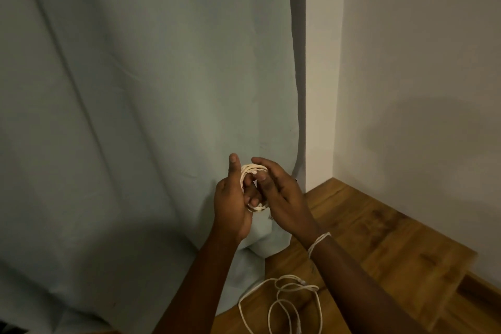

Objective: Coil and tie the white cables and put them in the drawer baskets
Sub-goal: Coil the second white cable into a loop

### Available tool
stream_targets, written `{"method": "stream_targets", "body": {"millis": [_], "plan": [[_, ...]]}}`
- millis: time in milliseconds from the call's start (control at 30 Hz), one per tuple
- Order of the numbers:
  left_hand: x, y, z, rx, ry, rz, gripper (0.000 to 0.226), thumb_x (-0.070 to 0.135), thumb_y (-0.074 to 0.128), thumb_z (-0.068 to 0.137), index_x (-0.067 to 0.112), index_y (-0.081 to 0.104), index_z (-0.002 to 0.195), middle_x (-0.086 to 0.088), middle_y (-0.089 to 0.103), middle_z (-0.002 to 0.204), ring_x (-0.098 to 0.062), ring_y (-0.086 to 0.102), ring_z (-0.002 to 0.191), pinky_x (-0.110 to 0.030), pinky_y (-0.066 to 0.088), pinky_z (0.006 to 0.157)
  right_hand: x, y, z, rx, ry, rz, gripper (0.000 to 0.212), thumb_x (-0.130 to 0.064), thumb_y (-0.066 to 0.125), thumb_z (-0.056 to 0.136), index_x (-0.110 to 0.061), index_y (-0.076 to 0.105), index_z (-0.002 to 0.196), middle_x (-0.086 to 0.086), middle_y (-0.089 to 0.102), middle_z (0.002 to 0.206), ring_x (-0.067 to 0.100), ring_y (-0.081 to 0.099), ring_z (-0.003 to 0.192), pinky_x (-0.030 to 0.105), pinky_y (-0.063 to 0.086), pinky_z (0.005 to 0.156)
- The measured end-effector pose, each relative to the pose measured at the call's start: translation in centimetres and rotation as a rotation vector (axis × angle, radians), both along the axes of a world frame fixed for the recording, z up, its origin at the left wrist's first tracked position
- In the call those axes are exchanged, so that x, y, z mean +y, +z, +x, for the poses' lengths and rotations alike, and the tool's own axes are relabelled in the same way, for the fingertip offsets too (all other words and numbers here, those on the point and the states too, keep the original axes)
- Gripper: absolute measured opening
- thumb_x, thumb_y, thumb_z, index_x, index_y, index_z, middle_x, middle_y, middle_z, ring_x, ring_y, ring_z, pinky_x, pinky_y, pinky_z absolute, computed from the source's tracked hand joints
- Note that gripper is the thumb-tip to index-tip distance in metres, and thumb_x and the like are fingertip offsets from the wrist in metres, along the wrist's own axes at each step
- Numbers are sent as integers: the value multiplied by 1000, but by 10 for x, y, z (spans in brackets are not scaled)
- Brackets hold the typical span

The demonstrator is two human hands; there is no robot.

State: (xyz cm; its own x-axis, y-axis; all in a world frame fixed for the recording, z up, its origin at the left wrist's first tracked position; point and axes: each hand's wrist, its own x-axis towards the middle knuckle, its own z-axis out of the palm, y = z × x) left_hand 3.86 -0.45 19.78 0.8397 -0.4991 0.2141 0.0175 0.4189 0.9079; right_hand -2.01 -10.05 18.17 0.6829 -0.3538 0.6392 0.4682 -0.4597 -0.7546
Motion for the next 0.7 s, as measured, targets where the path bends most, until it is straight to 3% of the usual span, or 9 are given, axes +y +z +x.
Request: {"method": "stream_targets", "body": {"millis": [133, 267, 333, 433, 533, 700], "plan": [[6, -8, 14, 138, -390, -229, 58, 69, 58, 79, 17, 53, 53, 3, 40, 35, -7, 37, 31, -25, 40, 62, -2, 0, 1, -11, -27, -152, 33, -25, 43, 105, -18, 55, 135, -4, 67, 121, 6, 63, 111, 21, 53, 95], [9, -11, 20, 165, -556, -228, 52, 56, 54, 86, 14, 53, 55, 1, 39, 35, -10, 37, 33, -21, 35, 53, -8, -3, 2, 35, -61, -302, 38, -30, 37, 106, -15, 54, 136, 0, 67, 121, 8, 63, 109, 24, 51, 96], [12, -14, 23, 160, -577, -186, 44, 45, 57, 88, 13, 53, 58, 1, 39, 39, -11, 36, 39, -23, 33, 52, -14, -4, 1, 61, -65, -404, 36, -28, 35, 106, -13, 57, 130, 1, 68, 115, 7, 62, 101, 22, 49, 92], [13, -19, 28, 80, -537, -53, 42, 39, 46, 93, 10, 58, 65, -1, 42, 47, -14, 38, 48, -27, 44, 56, -27, 1, -4, 113, -91, -553, 33, -24, 38, 104, -8, 60, 121, 7, 69, 106, 8, 60, 89, 12, 43, 83], [12, -17, 22, 81, -503, -22, 40, 38, 44, 95, 10, 53, 68, 0, 42, 49, -13, 42, 51, -27, 47, 59, -34, 6, -7, 105, -92, -644, 30, -21, 42, 104, -4, 59, 122, 11, 69, 105, 17, 64, 89, 14, 41, 80], [8, -8, 10, 100, -538, -17, 61, 35, 26, 105, 19, 53, 52, 5, 39, 42, -7, 38, 42, -23, 43, 54, -37, 12, -10, 60, -50, -652, 30, -24, 47, 104, -6, 57, 127, 5, 68, 112, 9, 62, 94, 17, 48, 83]]}}
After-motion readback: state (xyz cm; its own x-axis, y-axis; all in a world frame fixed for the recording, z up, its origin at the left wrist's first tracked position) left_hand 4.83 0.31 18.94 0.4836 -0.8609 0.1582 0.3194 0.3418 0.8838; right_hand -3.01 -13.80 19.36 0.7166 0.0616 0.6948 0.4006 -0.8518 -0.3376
